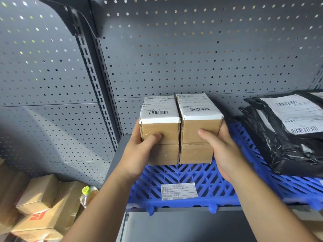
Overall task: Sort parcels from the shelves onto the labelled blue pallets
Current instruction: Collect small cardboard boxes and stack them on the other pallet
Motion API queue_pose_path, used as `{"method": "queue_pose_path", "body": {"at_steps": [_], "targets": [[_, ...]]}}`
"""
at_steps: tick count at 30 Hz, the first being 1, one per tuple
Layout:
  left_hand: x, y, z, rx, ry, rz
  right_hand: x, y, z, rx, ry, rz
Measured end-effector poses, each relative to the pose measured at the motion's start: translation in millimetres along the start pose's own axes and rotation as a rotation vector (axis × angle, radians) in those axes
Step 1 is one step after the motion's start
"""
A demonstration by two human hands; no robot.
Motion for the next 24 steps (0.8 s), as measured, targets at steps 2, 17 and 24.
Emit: {"method": "queue_pose_path", "body": {"at_steps": [2,17,24], "targets": [[0.3,0.7,0.0,-0.006,-0.012,-0.001,1.5,0.5,4.0,0.004,-0.022,-0.001],[8.0,-25.4,0.1,-0.020,-0.059,-0.051,5.5,-26.8,26.8,0.004,-0.118,-0.055],[12.0,-67.4,-7.0,-0.009,-0.103,-0.224,12.1,-50.8,47.9,-0.062,-0.154,-0.024]]}}
Point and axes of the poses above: each hand's wrist, its own y-axis towards the middle knuckle, its own x-axis out of the back of the hand, z = x × y, the point moved 8 cm from there along y, towards the middle knuckle, and after that the axes turned 14 degrees about x, right-handed, at the moved point
